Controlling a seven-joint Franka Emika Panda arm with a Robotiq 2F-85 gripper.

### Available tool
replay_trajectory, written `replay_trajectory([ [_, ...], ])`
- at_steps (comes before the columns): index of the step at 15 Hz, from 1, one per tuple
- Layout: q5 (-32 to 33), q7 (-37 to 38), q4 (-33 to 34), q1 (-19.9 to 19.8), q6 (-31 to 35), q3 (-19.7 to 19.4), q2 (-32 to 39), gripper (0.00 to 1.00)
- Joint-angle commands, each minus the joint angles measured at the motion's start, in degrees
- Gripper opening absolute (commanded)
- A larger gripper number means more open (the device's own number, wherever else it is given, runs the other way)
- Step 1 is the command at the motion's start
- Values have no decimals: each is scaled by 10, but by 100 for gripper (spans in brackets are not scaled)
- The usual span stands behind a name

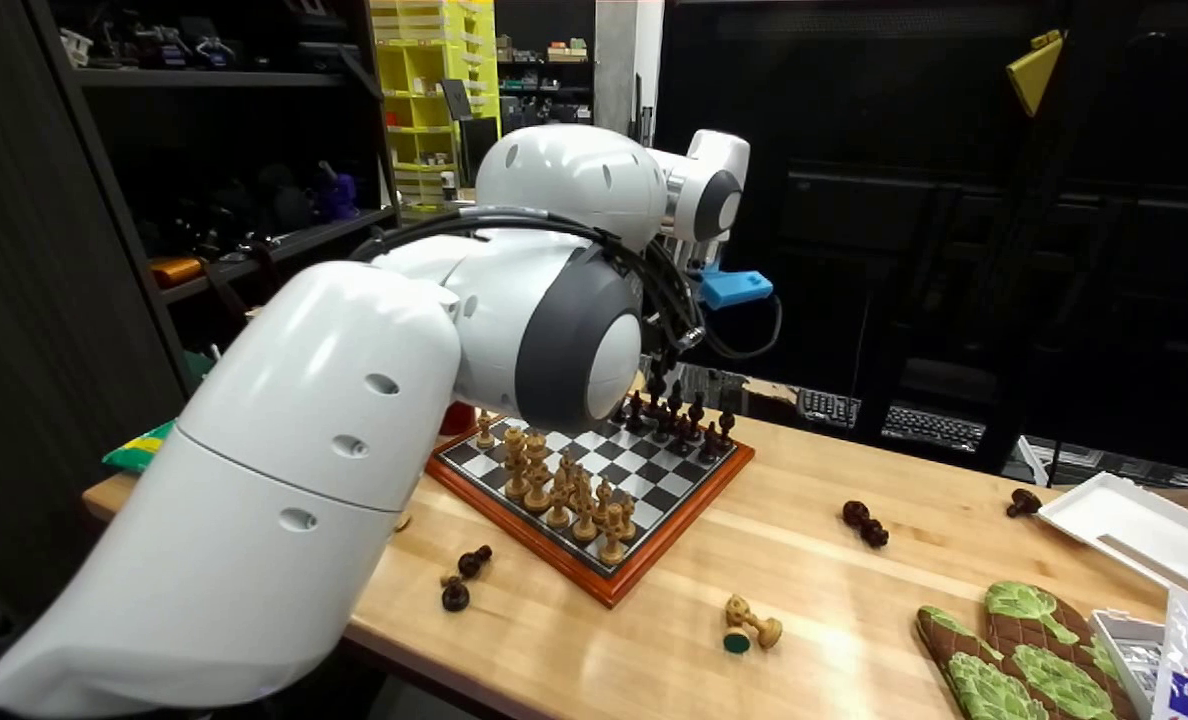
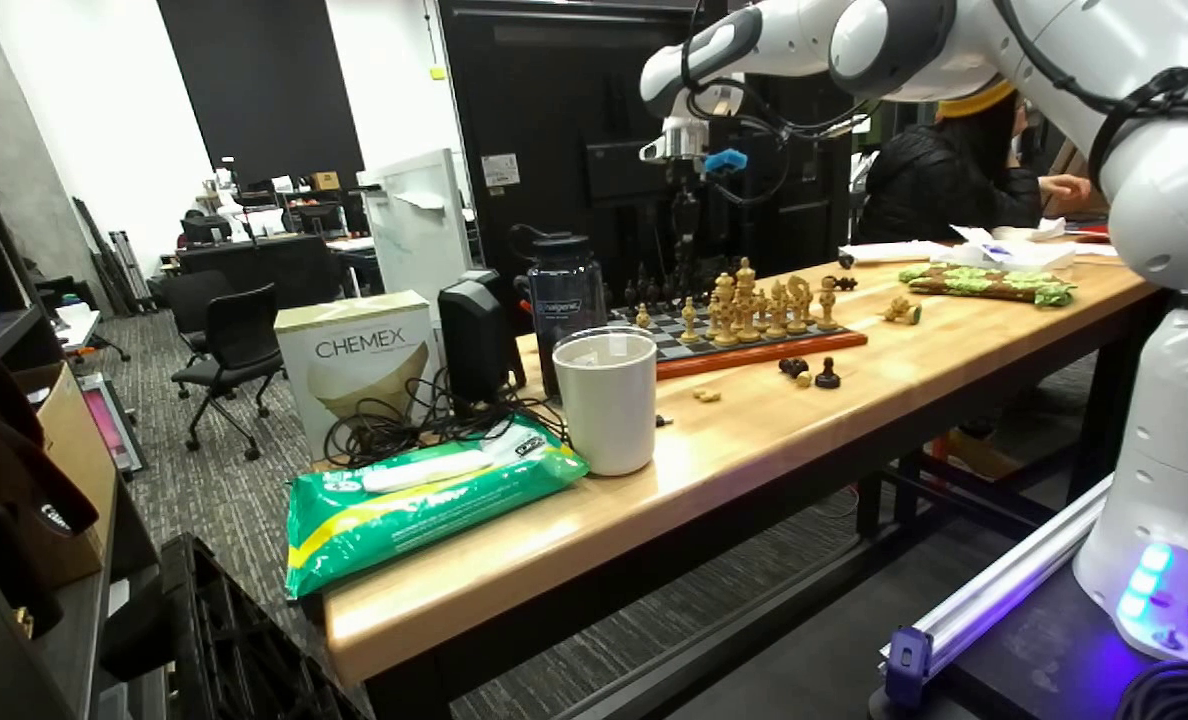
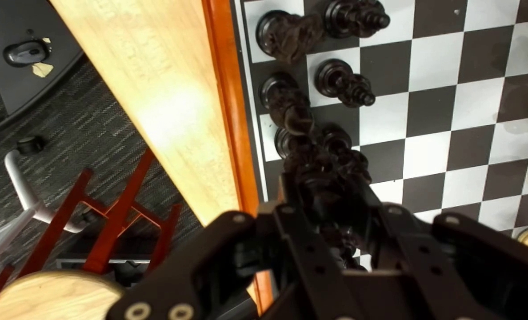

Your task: Pick up one black piece from the table and put it on the chess board

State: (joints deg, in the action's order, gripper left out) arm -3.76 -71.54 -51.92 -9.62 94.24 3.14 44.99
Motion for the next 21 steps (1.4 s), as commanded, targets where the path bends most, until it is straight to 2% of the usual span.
replay_trajectory([
  [1, -5, -5, -1, -2, -6, 4, -4, 8],
  [3, -7, -4, 0, -3, -7, 4, -3, 8],
  [4, -7, -4, 1, -3, -7, 4, -3, 11],
  [5, -7, -4, 1, -2, -8, 3, -3, 25],
  [6, -7, -5, 1, -2, -8, 3, -3, 26],
  [7, -7, -4, 1, -2, -8, 3, -3, 33],
  [9, -6, -5, 2, -2, -9, 3, -3, 24],
  [10, -6, -5, 2, -2, -9, 3, -3, 23],
  [12, -6, -5, 3, -2, -10, 3, -3, 27],
  [14, -6, -6, 3, -2, -11, 3, -2, 20],
  [16, -6, -6, 3, -2, -12, 3, -2, 28],
  [17, -5, -6, 3, -1, -12, 3, -2, 38],
  [19, -5, -6, 4, -1, -12, 3, -2, 44],
  [20, -4, -6, 4, -1, -14, 3, -2, 54],
  [21, -4, -6, 4, -1, -14, 3, -2, 49],
])
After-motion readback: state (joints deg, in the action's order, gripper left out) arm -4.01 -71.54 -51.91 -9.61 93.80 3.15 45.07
